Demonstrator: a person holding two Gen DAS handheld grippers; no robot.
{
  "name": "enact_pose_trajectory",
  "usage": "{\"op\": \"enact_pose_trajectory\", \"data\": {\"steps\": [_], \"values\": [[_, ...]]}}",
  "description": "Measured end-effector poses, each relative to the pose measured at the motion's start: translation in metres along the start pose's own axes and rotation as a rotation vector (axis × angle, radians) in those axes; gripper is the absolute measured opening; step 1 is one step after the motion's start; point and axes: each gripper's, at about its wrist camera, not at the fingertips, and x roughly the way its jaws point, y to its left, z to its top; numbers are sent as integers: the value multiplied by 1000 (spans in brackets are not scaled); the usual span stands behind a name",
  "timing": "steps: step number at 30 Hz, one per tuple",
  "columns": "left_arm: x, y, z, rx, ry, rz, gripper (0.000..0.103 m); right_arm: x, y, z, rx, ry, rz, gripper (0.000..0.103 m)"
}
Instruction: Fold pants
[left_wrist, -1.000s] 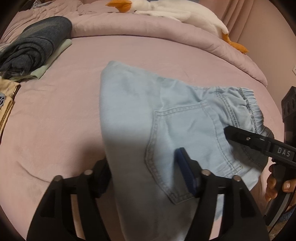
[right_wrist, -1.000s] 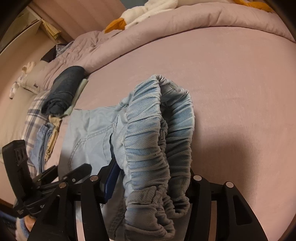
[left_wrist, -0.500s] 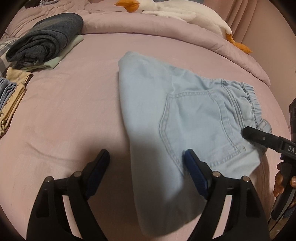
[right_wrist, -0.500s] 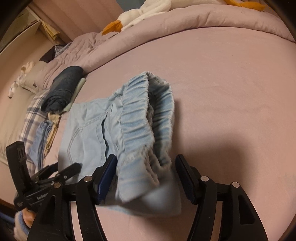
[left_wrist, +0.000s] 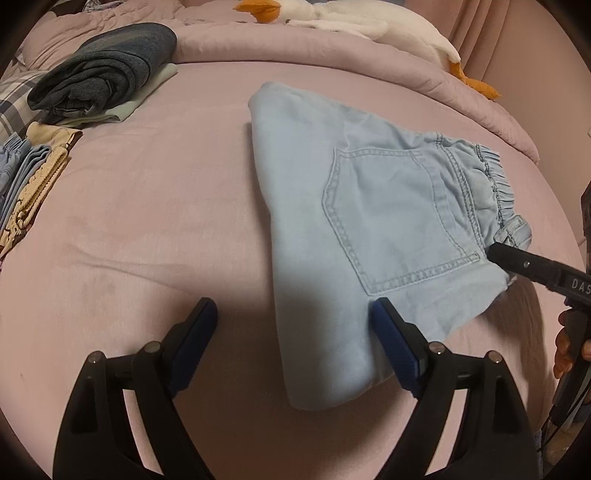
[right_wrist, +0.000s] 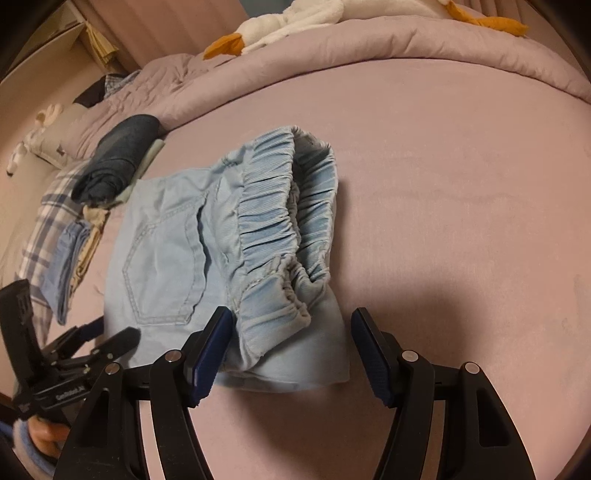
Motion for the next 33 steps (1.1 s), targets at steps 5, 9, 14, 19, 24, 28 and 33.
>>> {"op": "enact_pose_trajectory", "data": {"steps": [5,9,14,19,24,28,33], "values": [[-12,-5,2,-12,-7,19,85,-17,10,1,-29,-27,-28,66],[-32,-10,0,-8,-26,33,88,-37,21,-4,-75,-55,-41,67],[-67,-18,-1,-18,-68,30,102,-68,38,-12,-147,-89,-43,97],[-100,-32,-6,-21,-80,74,102,-97,52,-17,-193,-120,-34,102],[-136,-42,-16,-24,-116,102,102,-134,68,-27,-252,-182,-30,102],[-166,-52,-28,-27,-153,92,102,-156,79,-37,-285,-219,-12,102],[-184,-63,-42,-3,-187,125,102,-150,83,-53,-293,-187,11,102]]}}
